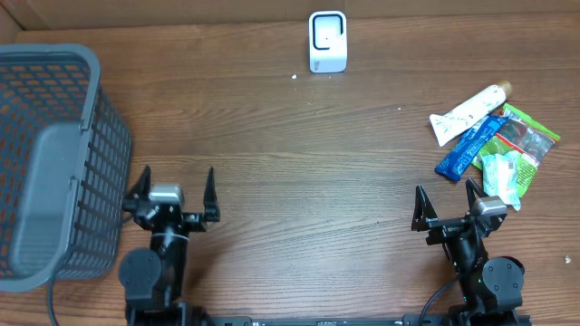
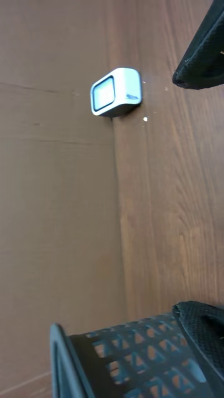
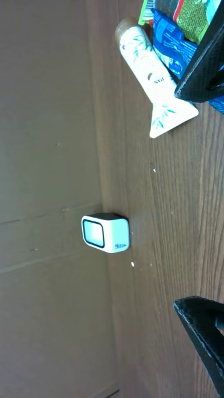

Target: Scan the item barcode

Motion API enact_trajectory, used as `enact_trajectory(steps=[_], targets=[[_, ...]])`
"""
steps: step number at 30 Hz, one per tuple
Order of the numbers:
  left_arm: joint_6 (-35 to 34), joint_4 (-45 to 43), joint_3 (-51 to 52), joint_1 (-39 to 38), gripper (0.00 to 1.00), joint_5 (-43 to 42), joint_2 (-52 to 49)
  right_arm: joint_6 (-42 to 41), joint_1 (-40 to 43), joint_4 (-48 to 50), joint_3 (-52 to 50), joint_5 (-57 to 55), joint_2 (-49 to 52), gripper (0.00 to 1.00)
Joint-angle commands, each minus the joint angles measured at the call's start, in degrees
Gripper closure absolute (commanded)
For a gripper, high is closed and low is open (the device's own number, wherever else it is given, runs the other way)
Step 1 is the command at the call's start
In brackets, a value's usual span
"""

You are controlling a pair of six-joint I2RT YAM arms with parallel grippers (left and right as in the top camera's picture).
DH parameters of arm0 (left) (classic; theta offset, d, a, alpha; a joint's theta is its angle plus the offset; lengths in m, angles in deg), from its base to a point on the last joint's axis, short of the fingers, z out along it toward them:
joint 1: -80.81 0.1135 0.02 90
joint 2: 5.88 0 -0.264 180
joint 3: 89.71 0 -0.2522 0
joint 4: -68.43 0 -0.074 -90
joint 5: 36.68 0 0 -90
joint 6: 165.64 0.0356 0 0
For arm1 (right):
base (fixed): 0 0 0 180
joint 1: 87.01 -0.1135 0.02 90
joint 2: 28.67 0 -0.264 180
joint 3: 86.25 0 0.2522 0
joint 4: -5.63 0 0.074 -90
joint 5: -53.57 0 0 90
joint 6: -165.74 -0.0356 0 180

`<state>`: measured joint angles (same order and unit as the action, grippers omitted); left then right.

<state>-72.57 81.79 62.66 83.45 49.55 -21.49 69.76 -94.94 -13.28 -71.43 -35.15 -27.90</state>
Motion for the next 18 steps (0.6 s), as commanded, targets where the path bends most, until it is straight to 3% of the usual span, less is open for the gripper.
enact_trajectory(steps=[1,9,15,18], targets=[[4.74,-0.70,4.07,-0.02,0.01,1.05,5.57,0.04,-0.28,0.44,-0.61,0.31,-0.61,0.00],[10.88,2.29,10.71,-0.04,0.00,3.17,13.84,0.02,-0.28,0.44,-0.61,0.31,-0.61,0.00],[10.69,6.29,12.96,-0.09,0.00,3.82,15.43,0.04,-0.28,0.44,-0.61,0.31,-0.61,0.00],[6.99,6.14,12.96,-0.09,0.00,3.56,15.45,0.02,-0.28,0.42,-0.61,0.31,-0.61,0.00]])
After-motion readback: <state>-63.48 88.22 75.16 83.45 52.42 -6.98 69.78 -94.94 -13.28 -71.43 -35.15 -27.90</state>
